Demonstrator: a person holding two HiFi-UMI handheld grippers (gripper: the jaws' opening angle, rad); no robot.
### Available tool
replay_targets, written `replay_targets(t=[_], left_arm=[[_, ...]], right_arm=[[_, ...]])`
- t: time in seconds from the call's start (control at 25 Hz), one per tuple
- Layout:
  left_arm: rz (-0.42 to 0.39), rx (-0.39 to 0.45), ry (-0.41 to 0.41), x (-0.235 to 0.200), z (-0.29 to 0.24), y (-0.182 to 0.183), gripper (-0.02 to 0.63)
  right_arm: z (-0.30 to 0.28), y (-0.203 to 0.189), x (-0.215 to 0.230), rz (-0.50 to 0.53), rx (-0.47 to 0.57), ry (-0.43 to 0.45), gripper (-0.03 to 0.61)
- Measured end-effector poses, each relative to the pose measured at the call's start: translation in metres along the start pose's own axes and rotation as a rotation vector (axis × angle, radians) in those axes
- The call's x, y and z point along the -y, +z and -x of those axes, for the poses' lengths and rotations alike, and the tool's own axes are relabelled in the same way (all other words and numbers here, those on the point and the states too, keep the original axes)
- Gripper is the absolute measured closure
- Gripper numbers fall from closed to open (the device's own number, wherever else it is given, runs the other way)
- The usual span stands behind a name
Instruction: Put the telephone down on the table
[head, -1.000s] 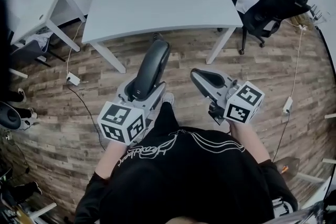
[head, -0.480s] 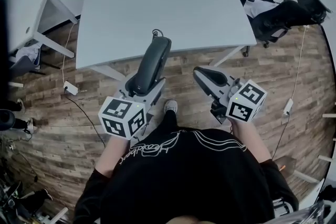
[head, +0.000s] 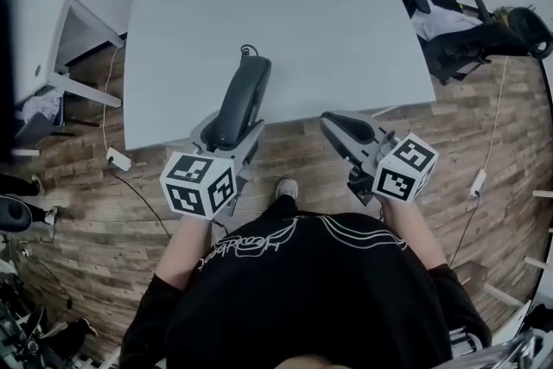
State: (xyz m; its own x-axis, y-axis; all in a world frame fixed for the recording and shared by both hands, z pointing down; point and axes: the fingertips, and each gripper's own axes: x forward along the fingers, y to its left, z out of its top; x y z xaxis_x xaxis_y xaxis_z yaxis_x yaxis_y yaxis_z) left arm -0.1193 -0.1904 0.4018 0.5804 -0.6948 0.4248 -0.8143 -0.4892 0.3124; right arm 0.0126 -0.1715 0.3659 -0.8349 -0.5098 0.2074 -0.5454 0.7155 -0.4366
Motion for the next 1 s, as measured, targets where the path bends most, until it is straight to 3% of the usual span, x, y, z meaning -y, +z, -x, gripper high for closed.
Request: replay_targets(t=[0.2, 0.52, 1.0], left_arm=[[0.022, -0.042, 0.036, -0.056, -0.047, 0.024, 0.33], [0.07, -0.075, 0.107, -0.12, -0.092, 0.033, 0.33], [0.061, -0.147, 0.16, -0.163, -0.169, 0.012, 0.33]], right_arm=[[-0.035, 0.017, 0.051, -0.058, -0.017, -0.024, 0.538], [-0.048, 0.021, 0.087, -0.101, -0.019, -0.065, 0.538], [-0.045, 0.015, 0.122, -0.169, -0.027, -0.121, 0.538]])
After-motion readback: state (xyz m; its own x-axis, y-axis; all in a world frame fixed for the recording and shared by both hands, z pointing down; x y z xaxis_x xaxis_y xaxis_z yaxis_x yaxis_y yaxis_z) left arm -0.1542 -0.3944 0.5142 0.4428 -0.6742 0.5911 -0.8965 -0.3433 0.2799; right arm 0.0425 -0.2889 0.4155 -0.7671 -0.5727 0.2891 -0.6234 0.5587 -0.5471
